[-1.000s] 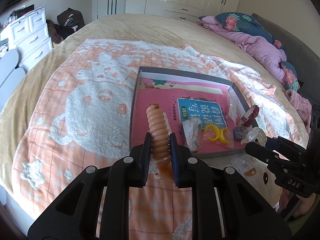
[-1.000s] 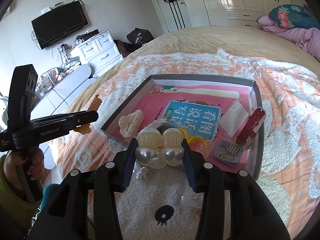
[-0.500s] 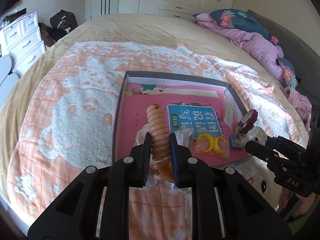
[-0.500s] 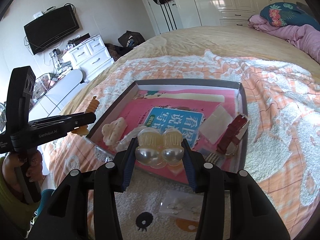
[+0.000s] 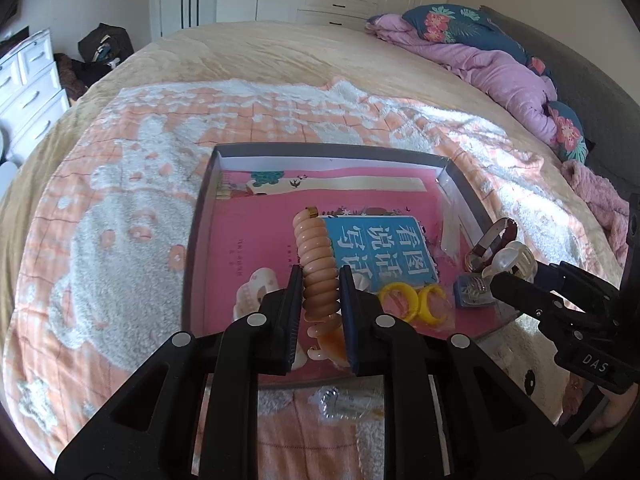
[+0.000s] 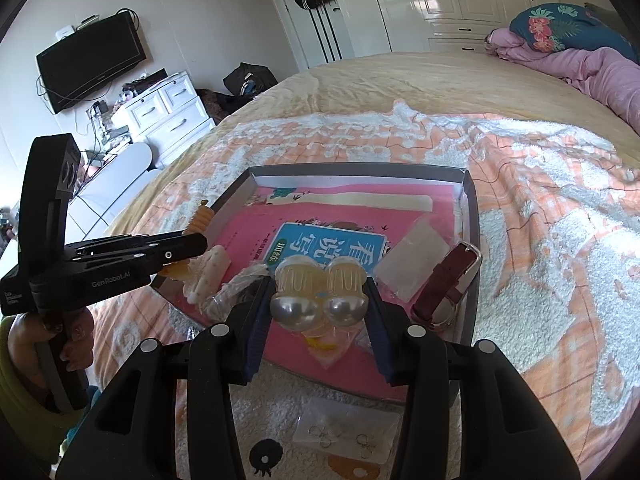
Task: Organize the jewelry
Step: 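Carry hair tie into grey box and open left tool while right releases pearl clips there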
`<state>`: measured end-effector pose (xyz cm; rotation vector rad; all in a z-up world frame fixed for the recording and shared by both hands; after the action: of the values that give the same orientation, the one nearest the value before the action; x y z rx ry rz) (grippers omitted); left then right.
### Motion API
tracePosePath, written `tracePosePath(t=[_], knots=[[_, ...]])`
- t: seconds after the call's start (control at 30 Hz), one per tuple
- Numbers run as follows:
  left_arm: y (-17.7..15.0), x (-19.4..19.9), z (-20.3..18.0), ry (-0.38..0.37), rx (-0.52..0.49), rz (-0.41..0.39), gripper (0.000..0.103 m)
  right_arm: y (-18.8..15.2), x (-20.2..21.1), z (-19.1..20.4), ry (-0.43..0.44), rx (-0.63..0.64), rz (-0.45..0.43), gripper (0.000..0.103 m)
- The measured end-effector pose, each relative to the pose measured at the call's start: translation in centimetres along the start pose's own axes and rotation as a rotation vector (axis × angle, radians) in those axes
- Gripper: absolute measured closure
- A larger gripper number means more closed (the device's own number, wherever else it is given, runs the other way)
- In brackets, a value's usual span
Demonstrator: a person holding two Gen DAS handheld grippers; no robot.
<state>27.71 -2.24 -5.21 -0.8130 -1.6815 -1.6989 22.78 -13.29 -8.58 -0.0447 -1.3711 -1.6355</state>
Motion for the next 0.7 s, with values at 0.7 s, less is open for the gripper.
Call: tracePosePath(t=[0.7], knots=[[0.0,-4.0,0.2,-0.012,-0.002,0.051,0.092,-3.1,-4.9,2.2,0.052,0.026,0.134,0.061]])
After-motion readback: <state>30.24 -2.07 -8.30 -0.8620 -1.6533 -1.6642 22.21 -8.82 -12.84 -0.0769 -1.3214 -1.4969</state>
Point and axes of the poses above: each gripper's, at about its wrist camera, not at the fingertips, and x roughly against the way its jaws point, z to its left, y to its top, the point moved 7 cm from there along -x, roughly the way its jaws point, and after that the axes turned 10 degrees about y, right-handed, at the moved point
